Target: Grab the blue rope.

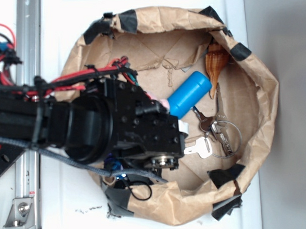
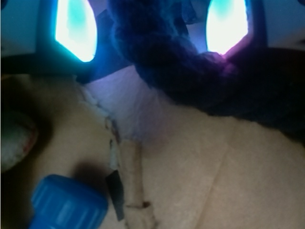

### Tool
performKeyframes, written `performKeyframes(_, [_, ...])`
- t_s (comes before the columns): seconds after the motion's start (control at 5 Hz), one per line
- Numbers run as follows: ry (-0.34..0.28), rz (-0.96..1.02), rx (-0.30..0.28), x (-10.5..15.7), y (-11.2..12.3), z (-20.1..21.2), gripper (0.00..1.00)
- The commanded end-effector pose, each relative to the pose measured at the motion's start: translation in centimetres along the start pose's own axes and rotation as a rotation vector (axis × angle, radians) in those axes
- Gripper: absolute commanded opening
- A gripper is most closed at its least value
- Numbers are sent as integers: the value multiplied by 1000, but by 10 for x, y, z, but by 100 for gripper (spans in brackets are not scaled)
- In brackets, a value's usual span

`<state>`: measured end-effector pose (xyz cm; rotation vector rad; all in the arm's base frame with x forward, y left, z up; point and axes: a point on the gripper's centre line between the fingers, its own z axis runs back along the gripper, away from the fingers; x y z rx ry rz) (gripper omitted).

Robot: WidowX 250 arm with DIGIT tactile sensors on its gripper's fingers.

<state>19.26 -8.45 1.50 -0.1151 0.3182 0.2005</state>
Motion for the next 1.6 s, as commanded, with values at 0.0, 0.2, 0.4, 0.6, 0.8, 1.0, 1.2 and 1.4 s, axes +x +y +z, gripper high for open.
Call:
performKeyframes(0.0, [-101,-22,55,6,16,22,0])
performKeyframes(0.2, [-223,-37,120,30,35,51,0])
performKeyframes(0.4, [-313,-53,154,53,52,75,0])
performKeyframes(0.6, [-362,-58,144,61,54,95,0])
performKeyframes(0.8, [-403,-111,114,53,42,111,0])
performKeyframes(1.0, [-436,-188,110,18,41,141,0])
performKeyframes(1.2, [-491,-154,122,-10,52,173,0])
performKeyframes(1.4, [-515,-103,140,-12,63,187,0])
